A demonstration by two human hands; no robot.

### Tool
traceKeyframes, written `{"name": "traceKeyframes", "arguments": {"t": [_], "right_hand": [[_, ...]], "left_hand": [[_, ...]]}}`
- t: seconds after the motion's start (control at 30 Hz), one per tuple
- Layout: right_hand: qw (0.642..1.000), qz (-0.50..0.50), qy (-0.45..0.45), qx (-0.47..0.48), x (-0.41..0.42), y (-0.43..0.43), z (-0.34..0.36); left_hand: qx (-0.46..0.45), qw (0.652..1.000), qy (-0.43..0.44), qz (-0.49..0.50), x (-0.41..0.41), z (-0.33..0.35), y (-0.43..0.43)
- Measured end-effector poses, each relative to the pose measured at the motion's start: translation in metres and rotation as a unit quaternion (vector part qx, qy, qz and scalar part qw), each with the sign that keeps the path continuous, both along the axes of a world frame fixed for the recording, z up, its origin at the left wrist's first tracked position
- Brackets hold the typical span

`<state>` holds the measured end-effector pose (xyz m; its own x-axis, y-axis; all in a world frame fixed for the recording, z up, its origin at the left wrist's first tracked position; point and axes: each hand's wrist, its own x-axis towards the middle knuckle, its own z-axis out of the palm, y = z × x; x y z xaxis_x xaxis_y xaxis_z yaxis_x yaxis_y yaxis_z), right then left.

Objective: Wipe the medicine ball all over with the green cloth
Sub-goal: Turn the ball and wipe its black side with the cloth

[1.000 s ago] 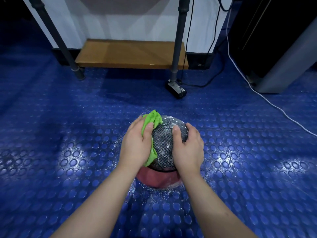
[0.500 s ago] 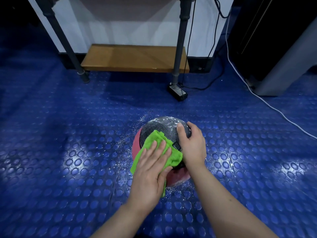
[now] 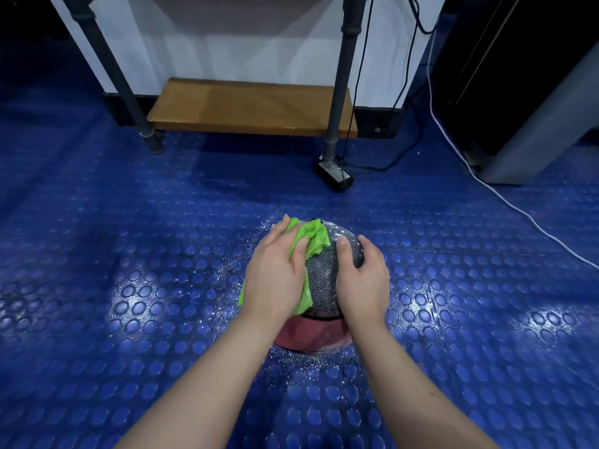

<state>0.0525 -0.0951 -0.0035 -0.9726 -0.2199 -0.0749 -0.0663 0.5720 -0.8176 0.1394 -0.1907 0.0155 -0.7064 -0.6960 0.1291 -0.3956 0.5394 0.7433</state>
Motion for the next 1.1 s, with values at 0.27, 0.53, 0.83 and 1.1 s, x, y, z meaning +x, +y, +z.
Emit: {"name": "traceKeyframes", "arguments": {"t": [0.27, 0.53, 0.83, 1.1], "right_hand": [[1.0, -0.006, 0.023, -0.003, 0.01, 0.001, -0.001], [0.999, -0.001, 0.028, -0.031, 0.017, 0.013, -0.007], [0.991, 0.08, -0.018, -0.102, 0.001, 0.032, -0.009], [0.976, 0.202, -0.006, 0.086, -0.038, 0.052, 0.008]], "left_hand": [[0.063, 0.995, -0.063, 0.032, -0.014, 0.015, -0.023], [0.218, 0.973, -0.065, 0.041, -0.03, 0.0, -0.058], [0.087, 0.993, 0.076, 0.0, 0.018, -0.011, -0.011], [0.083, 0.987, 0.122, -0.056, 0.036, -0.015, 0.018]]}}
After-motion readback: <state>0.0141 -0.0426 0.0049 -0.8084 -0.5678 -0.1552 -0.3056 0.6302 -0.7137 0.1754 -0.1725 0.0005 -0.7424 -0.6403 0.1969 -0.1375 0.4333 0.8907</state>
